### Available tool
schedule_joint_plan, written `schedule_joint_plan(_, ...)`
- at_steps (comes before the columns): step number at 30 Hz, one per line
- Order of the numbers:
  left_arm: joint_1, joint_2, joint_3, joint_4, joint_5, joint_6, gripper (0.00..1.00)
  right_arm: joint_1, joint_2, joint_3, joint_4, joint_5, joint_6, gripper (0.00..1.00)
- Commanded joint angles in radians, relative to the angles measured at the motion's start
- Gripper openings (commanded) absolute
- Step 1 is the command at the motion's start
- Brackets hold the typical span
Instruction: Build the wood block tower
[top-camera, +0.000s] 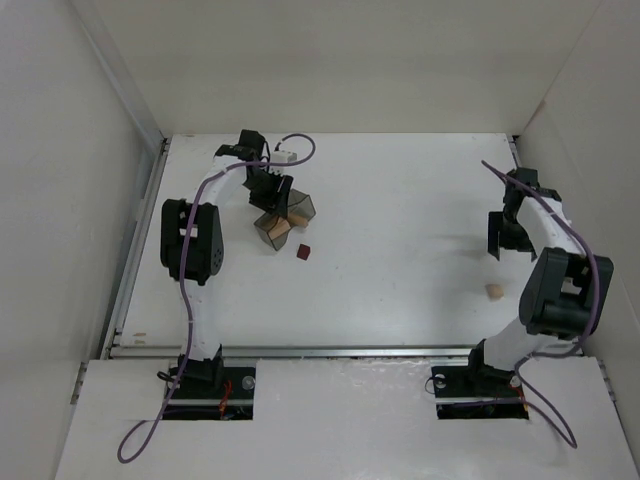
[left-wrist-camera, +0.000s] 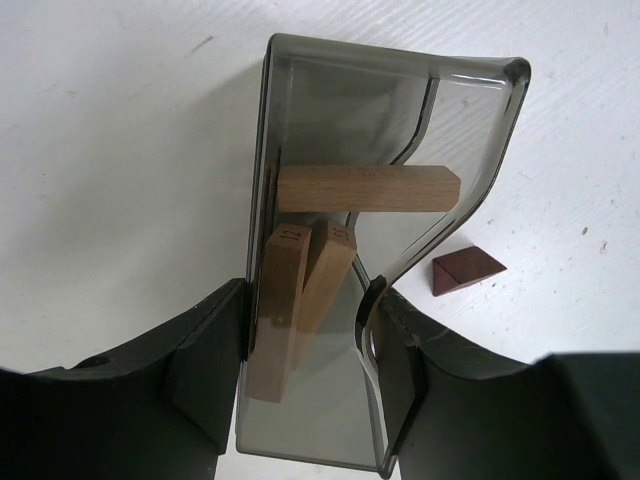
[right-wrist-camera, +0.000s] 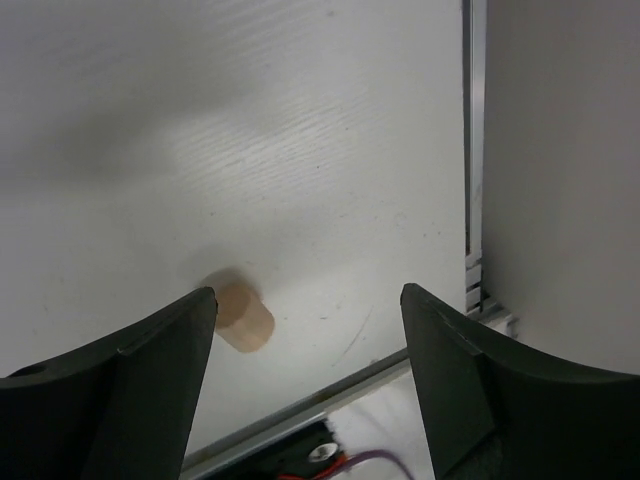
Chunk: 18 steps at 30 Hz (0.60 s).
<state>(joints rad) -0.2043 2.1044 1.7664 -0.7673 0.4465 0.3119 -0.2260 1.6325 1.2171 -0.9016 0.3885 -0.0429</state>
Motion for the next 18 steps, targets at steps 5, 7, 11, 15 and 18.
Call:
schedule_joint_plan(5,0.032,0.008,0.044,0.005,0.054,0.018,0.0,0.007,-0.363,-0.232,0.058,-0.308,-0.492,0.88)
schedule_joint_plan(7,0.032,0.008,0.044,0.005,0.054,0.018,0.0,0.02,-0.391,-0.243,0.07,-0.312,-0.517,1.0)
schedule_joint_plan(11,0.032,0.017,0.044,0.005,0.044,0.018,0.0,0.033,-0.364,-0.242,0.043,-0.323,-0.592,1.0)
schedule_joint_plan(15,0.032,0.017,0.054,0.005,0.023,0.018,0.0,0.106,-0.329,-0.226,0.042,-0.294,-0.603,1.0)
schedule_joint_plan(18,0.032,0.017,0.054,0.005,0.023,0.018,0.0,0.212,-0.286,-0.226,-0.002,-0.232,-0.594,1.0)
